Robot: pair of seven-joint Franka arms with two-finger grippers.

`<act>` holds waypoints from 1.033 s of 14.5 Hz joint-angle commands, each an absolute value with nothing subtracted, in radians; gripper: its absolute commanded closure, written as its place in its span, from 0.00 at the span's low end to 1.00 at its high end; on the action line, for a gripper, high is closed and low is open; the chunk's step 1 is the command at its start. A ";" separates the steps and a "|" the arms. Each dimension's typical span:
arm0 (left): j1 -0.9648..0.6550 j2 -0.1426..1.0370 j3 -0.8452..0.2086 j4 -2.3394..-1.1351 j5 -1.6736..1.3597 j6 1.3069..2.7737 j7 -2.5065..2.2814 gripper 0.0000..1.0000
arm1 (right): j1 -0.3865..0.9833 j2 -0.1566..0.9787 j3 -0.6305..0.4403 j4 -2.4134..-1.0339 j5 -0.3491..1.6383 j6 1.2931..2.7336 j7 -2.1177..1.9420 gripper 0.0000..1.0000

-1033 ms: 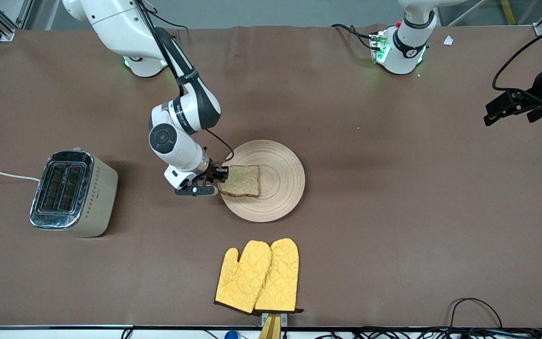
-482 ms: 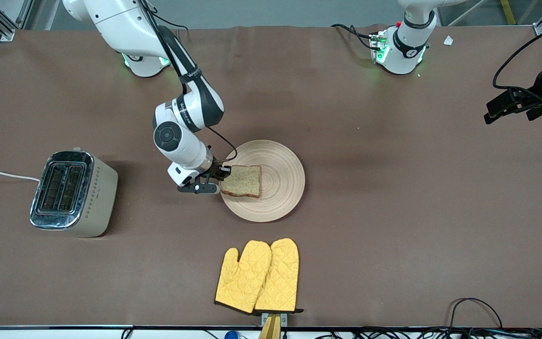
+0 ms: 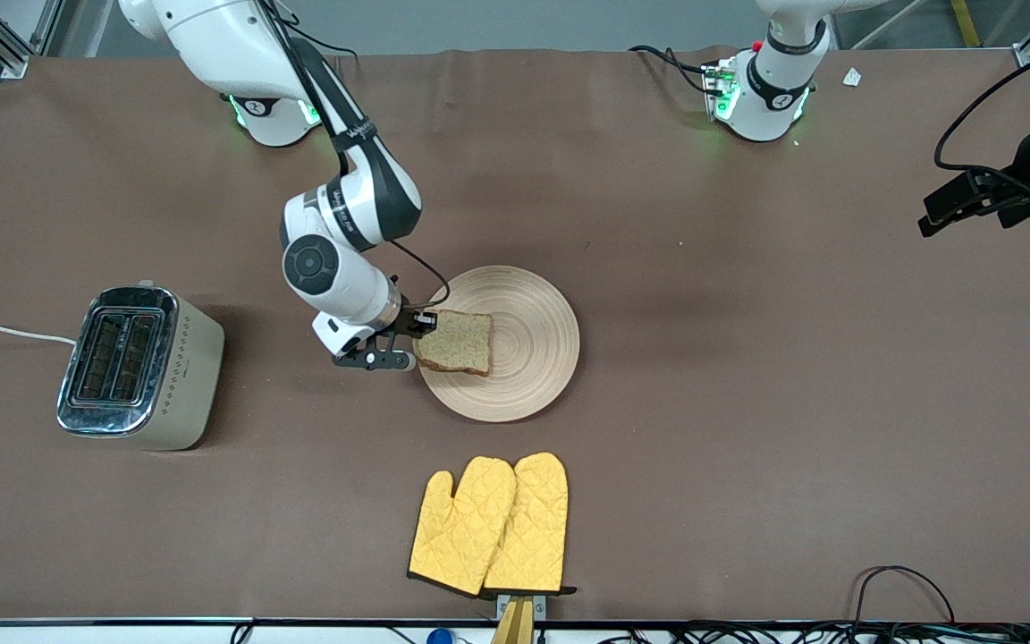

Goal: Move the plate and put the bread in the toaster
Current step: 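Lift the bread with the right gripper and carry it over the toaster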

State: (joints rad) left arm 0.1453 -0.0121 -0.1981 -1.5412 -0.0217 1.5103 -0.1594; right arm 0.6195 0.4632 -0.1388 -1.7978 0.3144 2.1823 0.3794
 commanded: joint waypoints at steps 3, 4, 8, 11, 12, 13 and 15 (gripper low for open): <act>0.146 -0.029 -0.199 -1.546 -0.026 1.508 -0.224 0.00 | 0.614 0.407 -0.170 -1.629 0.128 1.873 0.487 1.00; 0.144 -0.029 -0.201 -1.548 -0.026 1.508 -0.224 0.00 | 0.614 0.396 -0.170 -1.611 0.077 1.841 0.518 1.00; 0.146 -0.029 -0.201 -1.548 -0.021 1.506 -0.203 0.00 | 0.604 0.357 -0.173 -1.545 -0.157 1.691 0.535 1.00; 0.141 -0.029 -0.201 -1.546 -0.020 1.506 -0.180 0.00 | 0.591 0.350 -0.227 -1.491 -0.265 1.602 0.585 1.00; 0.140 -0.029 -0.201 -1.546 -0.018 1.506 -0.175 0.00 | 0.591 0.341 -0.229 -1.493 -0.331 1.586 0.584 1.00; 0.140 -0.029 -0.201 -1.546 -0.018 1.506 -0.173 0.00 | 0.592 0.339 -0.227 -1.494 -0.403 1.565 0.586 1.00; 0.140 -0.029 -0.201 -1.546 -0.020 1.506 -0.173 0.00 | 0.589 0.342 -0.227 -1.502 -0.500 1.537 0.583 1.00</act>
